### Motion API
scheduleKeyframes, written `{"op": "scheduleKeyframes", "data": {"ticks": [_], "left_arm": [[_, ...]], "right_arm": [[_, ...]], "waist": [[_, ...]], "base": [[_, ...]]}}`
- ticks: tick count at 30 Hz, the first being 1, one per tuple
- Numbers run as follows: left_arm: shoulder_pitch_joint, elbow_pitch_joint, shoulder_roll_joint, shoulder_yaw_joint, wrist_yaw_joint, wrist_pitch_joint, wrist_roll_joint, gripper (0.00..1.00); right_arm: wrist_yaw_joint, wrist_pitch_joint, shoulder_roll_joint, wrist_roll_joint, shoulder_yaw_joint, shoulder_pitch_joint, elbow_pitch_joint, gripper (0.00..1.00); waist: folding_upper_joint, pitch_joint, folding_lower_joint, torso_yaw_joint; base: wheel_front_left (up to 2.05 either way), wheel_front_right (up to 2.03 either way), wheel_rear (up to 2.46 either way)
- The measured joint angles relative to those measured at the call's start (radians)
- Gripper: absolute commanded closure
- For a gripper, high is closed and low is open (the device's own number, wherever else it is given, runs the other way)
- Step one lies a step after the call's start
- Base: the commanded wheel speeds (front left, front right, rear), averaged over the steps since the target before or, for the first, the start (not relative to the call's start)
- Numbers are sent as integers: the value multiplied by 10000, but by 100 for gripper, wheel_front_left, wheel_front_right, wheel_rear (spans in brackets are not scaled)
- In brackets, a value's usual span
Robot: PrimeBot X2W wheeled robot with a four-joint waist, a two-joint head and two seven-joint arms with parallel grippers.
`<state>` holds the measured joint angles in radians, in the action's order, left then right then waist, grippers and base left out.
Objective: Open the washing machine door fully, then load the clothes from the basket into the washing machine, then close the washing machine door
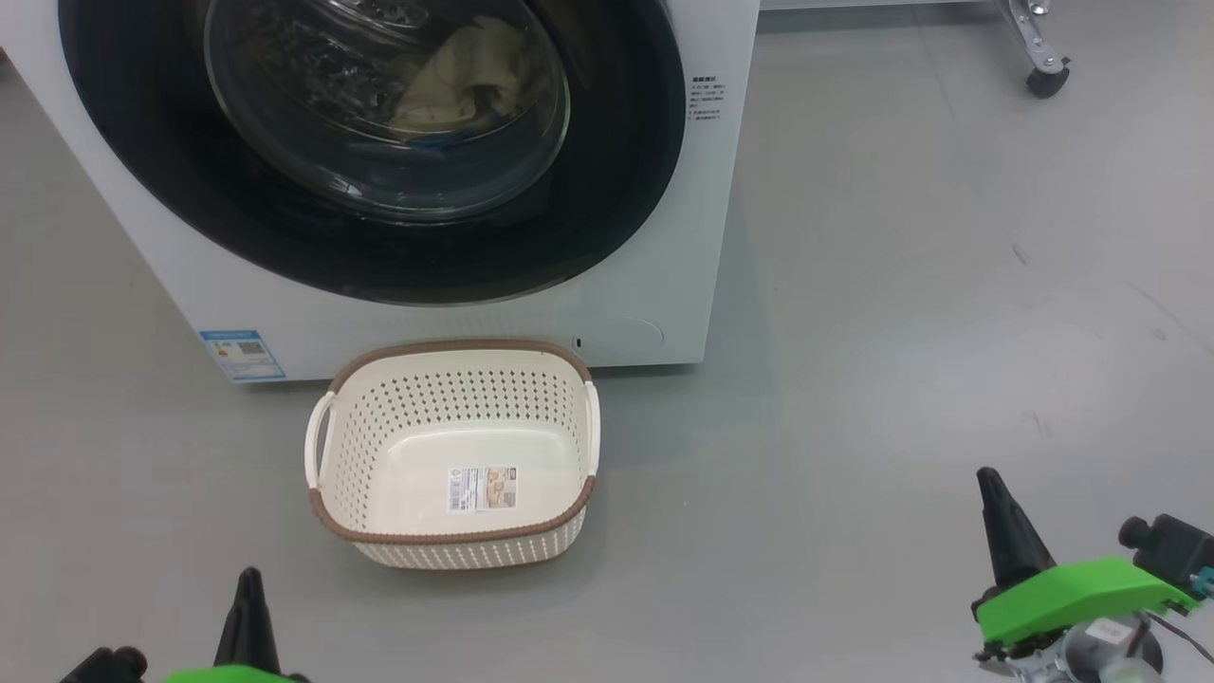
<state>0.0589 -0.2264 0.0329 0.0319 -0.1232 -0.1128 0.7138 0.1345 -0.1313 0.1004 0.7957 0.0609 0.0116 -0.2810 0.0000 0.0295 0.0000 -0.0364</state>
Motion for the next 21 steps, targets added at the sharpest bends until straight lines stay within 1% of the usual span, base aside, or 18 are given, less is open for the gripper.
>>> {"op": "scheduleKeyframes", "data": {"ticks": [18,19,21], "left_arm": [[-255,-90,2,125,0,531,2082,100],[-255,-90,2,125,0,531,2082,100],[-360,-130,4,136,0,616,2451,100]], "right_arm": [[-2,456,-79,1971,-357,-118,0,100],[-2,456,-79,1971,-357,-118,0,100],[-2,568,-82,2303,-422,-221,6,100]], "waist": [[0,-63,0,86],[0,-63,0,86],[0,-74,0,101]], "base": [[0,0,0],[0,0,0],[0,0,0]]}}
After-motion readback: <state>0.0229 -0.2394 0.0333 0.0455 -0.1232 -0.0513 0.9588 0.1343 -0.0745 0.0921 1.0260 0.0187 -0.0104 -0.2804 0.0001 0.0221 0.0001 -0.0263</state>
